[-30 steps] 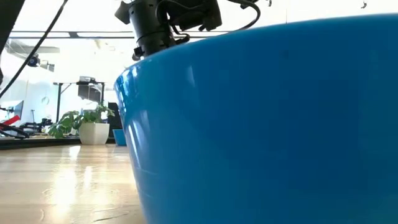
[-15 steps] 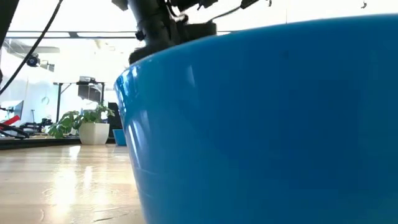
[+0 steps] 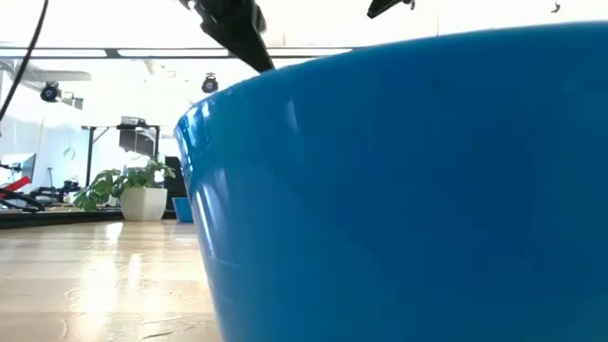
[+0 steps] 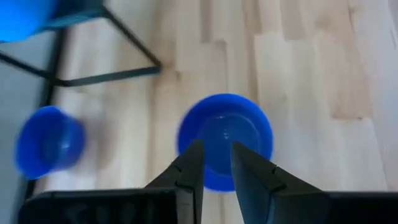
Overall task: Pick & Place Mini bowls
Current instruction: Stack the bottom purple bowl on the purple bowl on the shelf
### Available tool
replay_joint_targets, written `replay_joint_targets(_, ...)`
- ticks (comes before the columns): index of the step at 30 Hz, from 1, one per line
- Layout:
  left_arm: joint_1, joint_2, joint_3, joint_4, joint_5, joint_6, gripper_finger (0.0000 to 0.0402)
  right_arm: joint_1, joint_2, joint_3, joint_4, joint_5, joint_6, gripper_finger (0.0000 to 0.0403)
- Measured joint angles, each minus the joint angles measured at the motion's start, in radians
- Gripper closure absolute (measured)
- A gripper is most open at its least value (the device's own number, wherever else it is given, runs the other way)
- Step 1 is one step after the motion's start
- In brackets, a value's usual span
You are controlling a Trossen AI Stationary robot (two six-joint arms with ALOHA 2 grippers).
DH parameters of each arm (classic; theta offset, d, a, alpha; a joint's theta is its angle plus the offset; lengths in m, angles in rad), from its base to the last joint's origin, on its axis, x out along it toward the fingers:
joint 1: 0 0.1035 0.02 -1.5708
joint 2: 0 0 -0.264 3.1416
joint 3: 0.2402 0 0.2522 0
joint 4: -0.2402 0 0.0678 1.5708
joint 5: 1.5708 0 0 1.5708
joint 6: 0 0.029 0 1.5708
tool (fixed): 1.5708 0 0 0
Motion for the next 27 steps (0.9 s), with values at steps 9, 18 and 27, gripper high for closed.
replay_joint_targets(9, -0.024, -0.283, -0.168, 0.033, -0.112, -0.071, 0.0328, 0.000, 0.000, -0.101, 0.159, -0.002, -0.008, 0.0335)
replay_joint_targets(18, -0.048, -0.479, -0.393, 0.186, -0.114, -0.102, 0.0328, 0.000, 0.001, -0.231, 0.388, -0.002, -0.030, 0.0333)
replay_joint_targets(27, -0.060, -0.552, -0.514, 0.297, -0.114, -0.104, 0.0328, 0.000, 0.001, -0.361, 0.477, 0.000, 0.121, 0.0289)
